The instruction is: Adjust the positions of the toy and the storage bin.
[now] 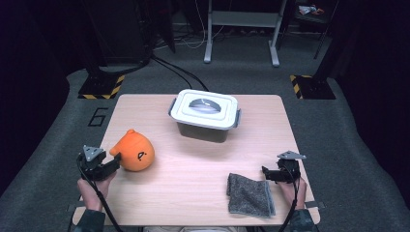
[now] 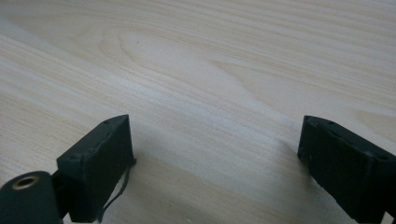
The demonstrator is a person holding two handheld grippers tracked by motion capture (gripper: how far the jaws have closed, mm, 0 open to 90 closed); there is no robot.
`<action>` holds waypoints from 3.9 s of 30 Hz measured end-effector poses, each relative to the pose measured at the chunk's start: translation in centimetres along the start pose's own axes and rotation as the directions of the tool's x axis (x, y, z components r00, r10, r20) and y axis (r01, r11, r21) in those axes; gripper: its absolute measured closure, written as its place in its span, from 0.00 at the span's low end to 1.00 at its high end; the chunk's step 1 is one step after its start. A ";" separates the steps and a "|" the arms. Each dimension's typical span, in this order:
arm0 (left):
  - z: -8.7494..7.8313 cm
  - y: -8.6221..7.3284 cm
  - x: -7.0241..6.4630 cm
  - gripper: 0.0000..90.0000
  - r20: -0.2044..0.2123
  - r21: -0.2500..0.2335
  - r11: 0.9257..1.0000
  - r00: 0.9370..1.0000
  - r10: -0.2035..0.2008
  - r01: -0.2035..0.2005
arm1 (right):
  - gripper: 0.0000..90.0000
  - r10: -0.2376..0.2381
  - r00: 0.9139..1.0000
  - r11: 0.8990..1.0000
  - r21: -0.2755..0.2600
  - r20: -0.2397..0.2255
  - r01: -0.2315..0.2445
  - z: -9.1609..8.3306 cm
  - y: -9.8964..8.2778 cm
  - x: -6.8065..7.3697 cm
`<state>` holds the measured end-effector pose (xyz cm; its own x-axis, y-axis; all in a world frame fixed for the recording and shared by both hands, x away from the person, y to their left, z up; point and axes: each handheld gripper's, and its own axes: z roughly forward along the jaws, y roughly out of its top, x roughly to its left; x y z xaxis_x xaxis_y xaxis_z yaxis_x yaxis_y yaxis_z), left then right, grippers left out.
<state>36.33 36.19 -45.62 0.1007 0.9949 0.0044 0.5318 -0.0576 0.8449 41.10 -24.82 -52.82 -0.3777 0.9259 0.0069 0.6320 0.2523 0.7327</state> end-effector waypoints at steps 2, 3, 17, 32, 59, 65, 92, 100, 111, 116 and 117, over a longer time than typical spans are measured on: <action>0.1 0.0 -0.2 0.45 0.018 -0.002 1.000 1.000 0.006 -0.006 | 0.10 -0.003 1.000 1.000 -0.001 0.000 0.003 0.0 0.0 0.0; 0.0 0.0 -0.3 0.44 0.029 0.003 1.000 1.000 0.011 -0.011 | 0.10 -0.001 1.000 1.000 0.000 0.000 0.001 0.0 0.0 0.0; -0.6 0.1 -3.5 0.25 0.158 -0.029 0.995 0.983 0.094 -0.091 | 0.10 -0.005 1.000 1.000 -0.002 -0.001 0.005 0.0 0.0 -0.1; -0.4 -0.9 -8.1 0.13 0.302 -0.027 0.986 0.939 0.166 -0.166 | 0.11 -0.013 1.000 1.000 0.000 -0.005 0.013 0.0 0.0 -0.1; 4.3 -5.7 -13.4 0.13 0.375 0.073 0.938 0.881 0.290 -0.340 | 0.11 -0.017 1.000 1.000 0.000 -0.012 0.017 0.1 0.1 -0.1; 4.8 -5.6 -13.3 0.13 0.391 0.092 0.932 0.874 0.289 -0.349 | 0.08 0.009 0.998 1.000 0.008 -0.058 -0.008 0.0 0.2 -0.5; 5.1 -5.4 -13.3 0.14 0.405 0.096 0.935 0.871 0.278 -0.342 | 0.06 -0.089 0.989 0.995 -0.058 -0.117 0.082 -4.0 8.0 0.0; 5.1 -5.4 -13.3 0.14 0.403 0.095 0.935 0.872 0.278 -0.342 | 0.06 -0.146 0.979 0.988 -0.076 -0.139 0.137 -4.0 11.7 1.1; 5.0 -5.4 -13.5 0.14 0.389 0.084 0.931 0.872 0.297 -0.354 | 0.07 -0.130 0.975 0.989 -0.088 -0.182 0.116 -2.1 15.2 1.8; 5.1 -5.4 -13.4 0.14 0.403 0.100 0.935 0.873 0.275 -0.341 | 0.10 -0.130 0.976 0.989 -0.093 -0.175 0.115 -1.0 16.3 1.9; 5.1 -5.4 -13.4 0.14 0.403 0.100 0.934 0.873 0.276 -0.342 | 0.11 -0.124 0.976 0.990 -0.089 -0.178 0.110 -0.8 16.4 2.0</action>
<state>36.45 22.76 -52.96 0.5734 0.8190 0.0214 0.5467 -0.4020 0.7345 50.20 -19.08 -40.21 -0.5677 0.8224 0.0365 0.5237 0.3266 0.7868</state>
